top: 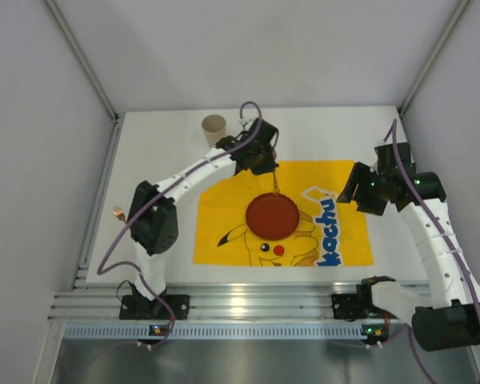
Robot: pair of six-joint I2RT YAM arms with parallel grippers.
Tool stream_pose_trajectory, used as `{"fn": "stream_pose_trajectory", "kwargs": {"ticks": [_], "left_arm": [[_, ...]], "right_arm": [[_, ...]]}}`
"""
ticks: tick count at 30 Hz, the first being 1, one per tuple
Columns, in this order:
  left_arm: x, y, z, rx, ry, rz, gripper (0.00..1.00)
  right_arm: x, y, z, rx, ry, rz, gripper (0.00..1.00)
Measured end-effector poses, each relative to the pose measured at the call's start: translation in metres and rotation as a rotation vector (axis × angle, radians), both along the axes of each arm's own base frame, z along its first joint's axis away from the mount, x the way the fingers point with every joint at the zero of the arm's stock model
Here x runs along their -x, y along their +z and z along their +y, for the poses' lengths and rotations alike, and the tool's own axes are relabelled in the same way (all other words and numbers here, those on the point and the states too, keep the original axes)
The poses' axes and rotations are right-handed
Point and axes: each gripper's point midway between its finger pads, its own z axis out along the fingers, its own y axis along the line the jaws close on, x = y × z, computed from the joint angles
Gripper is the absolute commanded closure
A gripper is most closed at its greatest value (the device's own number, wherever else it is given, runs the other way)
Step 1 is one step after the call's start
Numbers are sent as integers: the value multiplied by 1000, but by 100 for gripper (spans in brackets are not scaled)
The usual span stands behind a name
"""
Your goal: Set the dinner table for one person
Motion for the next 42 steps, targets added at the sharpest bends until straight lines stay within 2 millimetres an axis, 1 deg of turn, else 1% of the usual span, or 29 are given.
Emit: {"fn": "stream_pose_trajectory", "kwargs": {"ticks": [3, 5, 7, 8, 9, 11, 13, 15, 17, 20, 22, 24, 28, 30, 33, 38, 39, 40, 41, 42], "left_arm": [[16, -18, -68, 15, -102, 29, 100], [34, -35, -104, 12, -163, 67, 100], [52, -50, -138, 19, -216, 99, 100], [59, -55, -147, 21, -230, 108, 100], [69, -60, -160, 24, -251, 124, 100], [89, -70, -179, 31, -284, 152, 100], [104, -77, -190, 30, -300, 171, 100], [117, -83, -196, 24, -304, 191, 100], [125, -85, -197, 18, -292, 207, 100], [127, -86, -198, 21, -266, 213, 100], [129, -92, -196, 12, -249, 223, 100], [130, -98, -192, 0, -237, 236, 87], [129, -109, -190, -20, -221, 237, 70], [129, -114, -189, -32, -219, 235, 58], [128, -118, -188, -41, -218, 236, 52], [128, -117, -188, -49, -229, 228, 48], [127, -114, -187, -58, -234, 222, 47], [125, -109, -185, -70, -239, 207, 41], [122, -102, -183, -76, -240, 189, 37], [118, -90, -179, -79, -237, 163, 36]], "right_arm": [[12, 5, -3, 3, -7, -6, 37], [19, 7, -4, 3, -9, -18, 37], [30, 4, -6, 7, -15, -15, 37], [34, 2, -7, 10, -16, -9, 37], [39, 0, -9, 16, -18, -3, 37], [46, -1, -12, 28, -23, 5, 37], [50, -1, -15, 41, -25, 5, 37], [53, 0, -17, 52, -27, -1, 37], [56, 1, -20, 62, -29, -3, 37], [60, 1, -23, 78, -24, -7, 37], [63, 1, -24, 86, -22, -7, 37], [64, 1, -25, 90, -17, -7, 37], [67, -5, -25, 95, -11, 11, 37], [68, -8, -25, 94, -6, 24, 37], [68, -10, -24, 92, -1, 33, 37], [67, -11, -19, 72, 11, 38, 37], [67, -13, -19, 68, 13, 40, 37], [67, -14, -18, 65, 15, 47, 37], [67, -15, -17, 62, 17, 54, 37], [67, -16, -17, 60, 18, 56, 37]]}}
